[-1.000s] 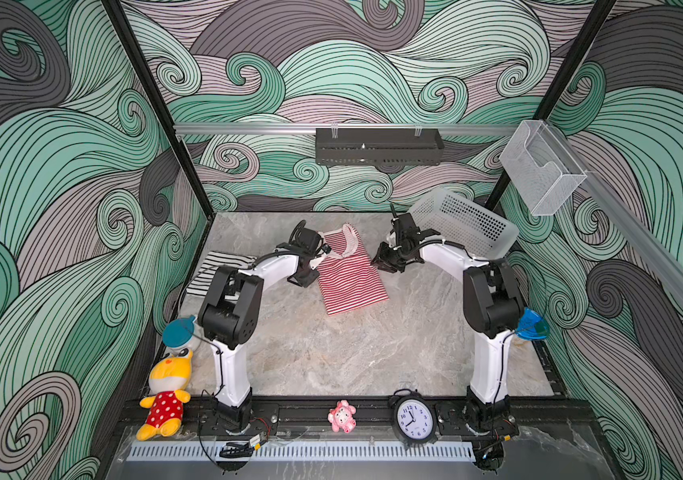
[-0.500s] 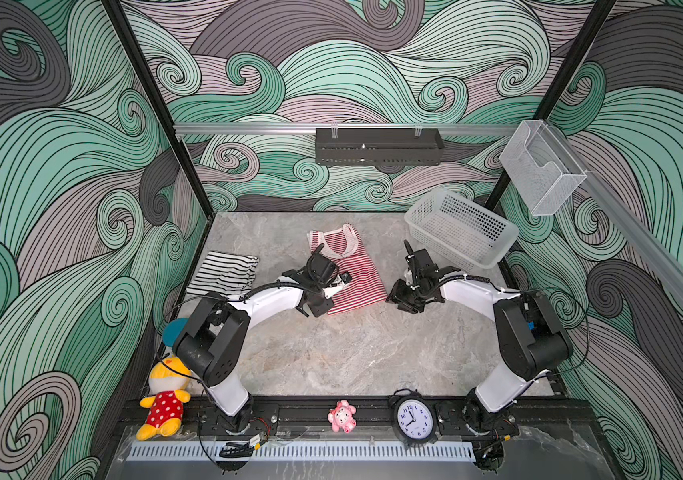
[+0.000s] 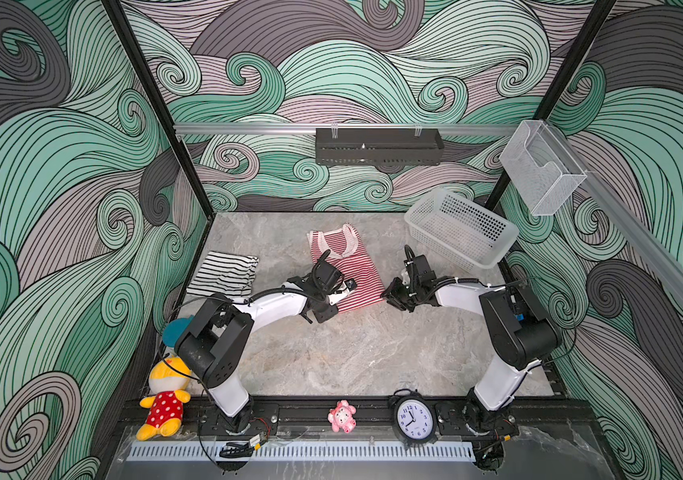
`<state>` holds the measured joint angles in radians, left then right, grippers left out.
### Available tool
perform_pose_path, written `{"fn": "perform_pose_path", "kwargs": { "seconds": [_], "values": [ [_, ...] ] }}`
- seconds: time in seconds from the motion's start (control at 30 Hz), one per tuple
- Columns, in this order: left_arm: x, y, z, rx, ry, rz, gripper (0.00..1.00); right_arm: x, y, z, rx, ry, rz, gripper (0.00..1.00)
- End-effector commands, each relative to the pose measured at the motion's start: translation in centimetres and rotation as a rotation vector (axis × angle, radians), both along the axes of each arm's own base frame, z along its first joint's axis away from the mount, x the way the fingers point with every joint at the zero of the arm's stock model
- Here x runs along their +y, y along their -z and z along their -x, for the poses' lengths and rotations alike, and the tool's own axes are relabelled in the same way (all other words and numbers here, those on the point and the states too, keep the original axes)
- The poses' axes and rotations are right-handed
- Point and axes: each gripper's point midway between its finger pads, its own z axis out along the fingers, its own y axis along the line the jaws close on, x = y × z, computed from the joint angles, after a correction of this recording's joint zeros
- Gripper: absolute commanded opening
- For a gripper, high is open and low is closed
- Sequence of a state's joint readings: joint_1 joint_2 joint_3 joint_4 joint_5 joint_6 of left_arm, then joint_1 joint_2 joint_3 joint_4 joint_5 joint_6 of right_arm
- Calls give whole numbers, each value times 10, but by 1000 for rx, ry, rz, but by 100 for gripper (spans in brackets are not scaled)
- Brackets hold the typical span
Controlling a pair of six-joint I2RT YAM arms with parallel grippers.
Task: Fold and stack the tank tops
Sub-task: 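Lower both grippers and pinch the near folded edge of the striped top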
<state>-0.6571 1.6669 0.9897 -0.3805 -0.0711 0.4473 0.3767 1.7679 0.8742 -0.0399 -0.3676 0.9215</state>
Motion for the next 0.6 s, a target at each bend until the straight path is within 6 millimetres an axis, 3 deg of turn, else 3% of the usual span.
{"fn": "perform_pose_path", "kwargs": {
  "seconds": [0.0,0.4,0.57],
  "values": [
    [-1,-3,-1,-15,-8,6,42,-6,11,5,32,49,-5,31],
    [-9,8,9,-1,50,-30,42,-4,22,9,28,66,-46,13],
    [-9,18,7,-9,65,-94,42,-1,15,8,9,64,-65,8]
  ]
}}
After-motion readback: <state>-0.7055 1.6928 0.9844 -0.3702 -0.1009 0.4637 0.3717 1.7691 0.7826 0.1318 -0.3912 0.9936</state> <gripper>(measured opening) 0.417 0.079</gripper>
